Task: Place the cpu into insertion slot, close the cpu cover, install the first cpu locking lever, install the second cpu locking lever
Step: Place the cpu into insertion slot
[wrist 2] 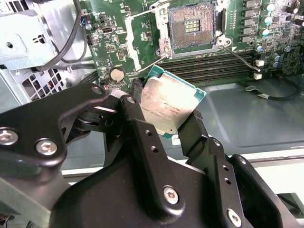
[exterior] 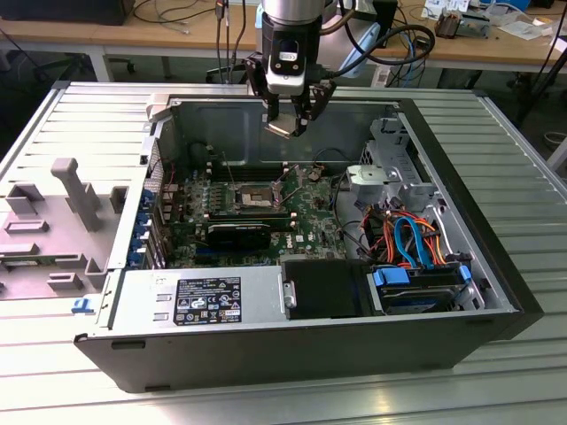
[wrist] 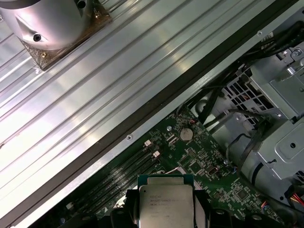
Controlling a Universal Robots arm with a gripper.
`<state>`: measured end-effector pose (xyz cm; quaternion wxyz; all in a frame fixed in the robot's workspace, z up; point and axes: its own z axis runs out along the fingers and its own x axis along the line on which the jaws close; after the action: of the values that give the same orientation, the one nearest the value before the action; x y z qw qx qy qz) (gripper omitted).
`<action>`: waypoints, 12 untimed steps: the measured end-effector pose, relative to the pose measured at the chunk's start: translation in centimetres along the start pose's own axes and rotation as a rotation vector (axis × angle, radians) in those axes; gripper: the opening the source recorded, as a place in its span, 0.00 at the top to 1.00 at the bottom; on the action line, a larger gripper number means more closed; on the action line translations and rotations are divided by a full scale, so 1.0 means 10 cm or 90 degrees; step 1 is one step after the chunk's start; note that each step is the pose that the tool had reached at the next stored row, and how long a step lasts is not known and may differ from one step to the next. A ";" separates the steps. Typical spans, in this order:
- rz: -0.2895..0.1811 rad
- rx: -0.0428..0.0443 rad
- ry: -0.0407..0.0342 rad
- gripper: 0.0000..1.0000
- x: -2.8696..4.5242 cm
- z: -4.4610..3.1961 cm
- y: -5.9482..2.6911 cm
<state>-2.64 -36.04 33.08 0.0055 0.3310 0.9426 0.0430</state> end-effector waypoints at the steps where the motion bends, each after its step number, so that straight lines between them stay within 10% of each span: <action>1: 0.001 0.0000 0.0000 0.45 0.000 0.000 0.000; 12: 0.007 -0.0001 -0.0006 0.45 0.000 0.001 0.000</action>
<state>-2.64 -36.04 33.07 0.0057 0.3363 0.9407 0.0429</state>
